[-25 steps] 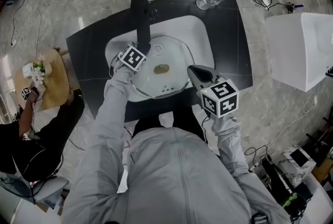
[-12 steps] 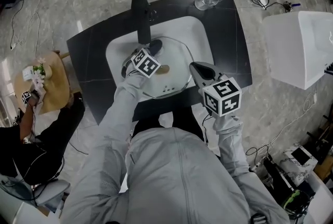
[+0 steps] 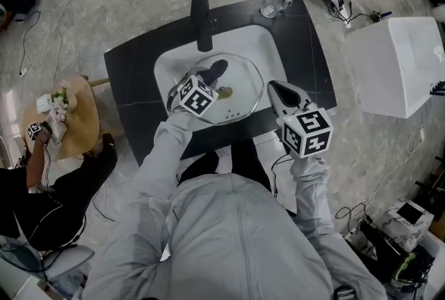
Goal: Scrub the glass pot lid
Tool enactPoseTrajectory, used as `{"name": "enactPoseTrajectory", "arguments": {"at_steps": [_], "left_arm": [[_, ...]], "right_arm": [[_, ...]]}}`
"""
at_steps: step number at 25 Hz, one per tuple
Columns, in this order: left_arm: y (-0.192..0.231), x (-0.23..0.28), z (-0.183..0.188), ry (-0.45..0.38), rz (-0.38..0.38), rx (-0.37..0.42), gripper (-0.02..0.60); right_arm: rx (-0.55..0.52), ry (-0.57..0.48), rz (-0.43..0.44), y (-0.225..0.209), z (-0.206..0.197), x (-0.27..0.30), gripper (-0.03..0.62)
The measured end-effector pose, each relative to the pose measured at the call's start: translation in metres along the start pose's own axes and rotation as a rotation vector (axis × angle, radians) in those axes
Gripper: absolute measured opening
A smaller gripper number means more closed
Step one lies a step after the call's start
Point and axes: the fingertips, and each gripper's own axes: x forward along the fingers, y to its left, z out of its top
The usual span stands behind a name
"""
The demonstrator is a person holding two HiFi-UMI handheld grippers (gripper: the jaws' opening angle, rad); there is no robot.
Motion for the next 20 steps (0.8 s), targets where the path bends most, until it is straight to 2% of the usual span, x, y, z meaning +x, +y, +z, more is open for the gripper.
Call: {"name": "enactPoseTrajectory", "arguments": {"at_steps": [4,8,11,20], "left_arm": [[-0.005,-0.030,0.005,-0.067,0.013,0.027,0.127],[-0.014,-0.061,0.012,-0.142,0.029,0.021,0.127],[-0.023,-0.086,0.024,-0.207,0.035,0.024,0.127],[-0.035,-0.161,0.087,-0.401,0.062,0.104,0.127]], "right_arm": [[0.003,-0.062,-0.049,0.009,0.009,-0.025,0.029],[0.000,-0.130,-0.096,0.024,0.021,-0.055,0.029],[0.023,-0.191,-0.100,0.035,0.030,-0.079,0.029],[-0.053,-0.333,-0.207,0.052,0.067,-0.147,0.031]]}}
